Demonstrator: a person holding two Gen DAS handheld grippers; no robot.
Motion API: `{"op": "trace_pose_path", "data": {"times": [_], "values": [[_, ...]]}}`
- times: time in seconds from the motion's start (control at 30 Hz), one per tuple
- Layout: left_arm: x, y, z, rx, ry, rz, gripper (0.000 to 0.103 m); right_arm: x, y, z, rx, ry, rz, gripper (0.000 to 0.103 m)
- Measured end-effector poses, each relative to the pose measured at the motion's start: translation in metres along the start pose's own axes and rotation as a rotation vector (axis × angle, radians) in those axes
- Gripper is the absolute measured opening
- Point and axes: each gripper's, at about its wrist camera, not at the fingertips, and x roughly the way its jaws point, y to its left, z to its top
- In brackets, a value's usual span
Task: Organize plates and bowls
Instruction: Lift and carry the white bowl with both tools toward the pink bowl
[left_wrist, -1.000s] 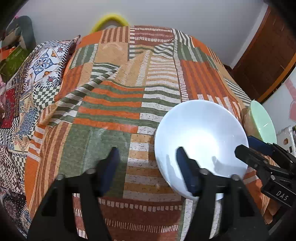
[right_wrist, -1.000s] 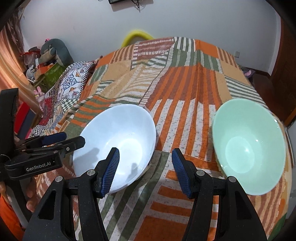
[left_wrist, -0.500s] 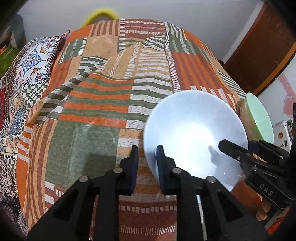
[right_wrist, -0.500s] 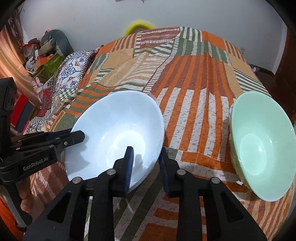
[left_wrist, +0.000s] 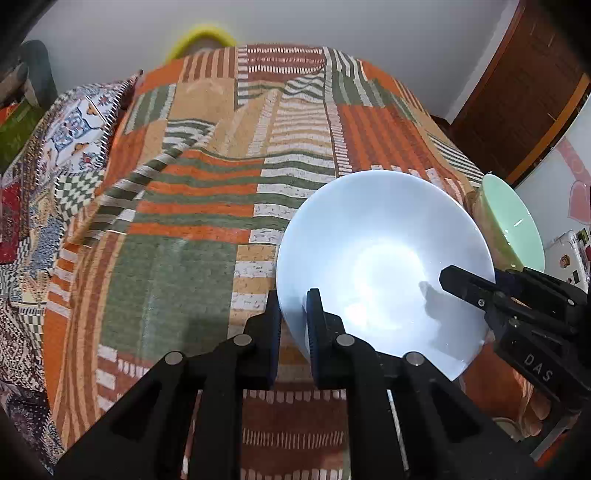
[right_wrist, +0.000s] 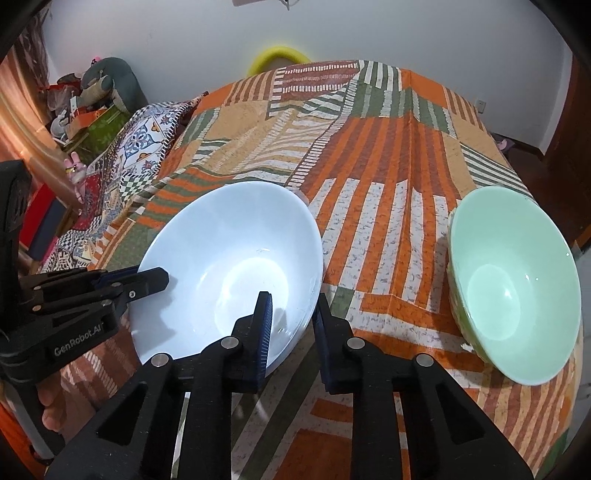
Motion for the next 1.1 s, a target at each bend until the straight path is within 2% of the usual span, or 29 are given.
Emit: {"op": "trace_pose_path", "data": {"times": [0.33, 0.53, 0.83, 1.1], "values": [[-0.056, -0.009, -0.013, 0.014, -0.092, 0.021, 0.012, -0.037, 0.011, -0.001, -0.010, -0.067, 0.031, 0.019], [-0.087, -0.017, -0.024, 0.013, -0.120, 0.018, 0.012, -0.063, 0.015, -0.008, 0.002, -0.109, 0.063, 0.019], [-0.149, -0.027, -0.060, 0.010, -0.190, 0.003, 0.012, -0.104, 0.027, -0.028, 0.012, -0.163, 0.107, 0.019], [-0.185, -0.025, -0.094, -0.012, -0.218, 0.020, 0.012, -0.122, 0.049, -0.048, -0.031, -0.178, 0.134, 0.019]]}}
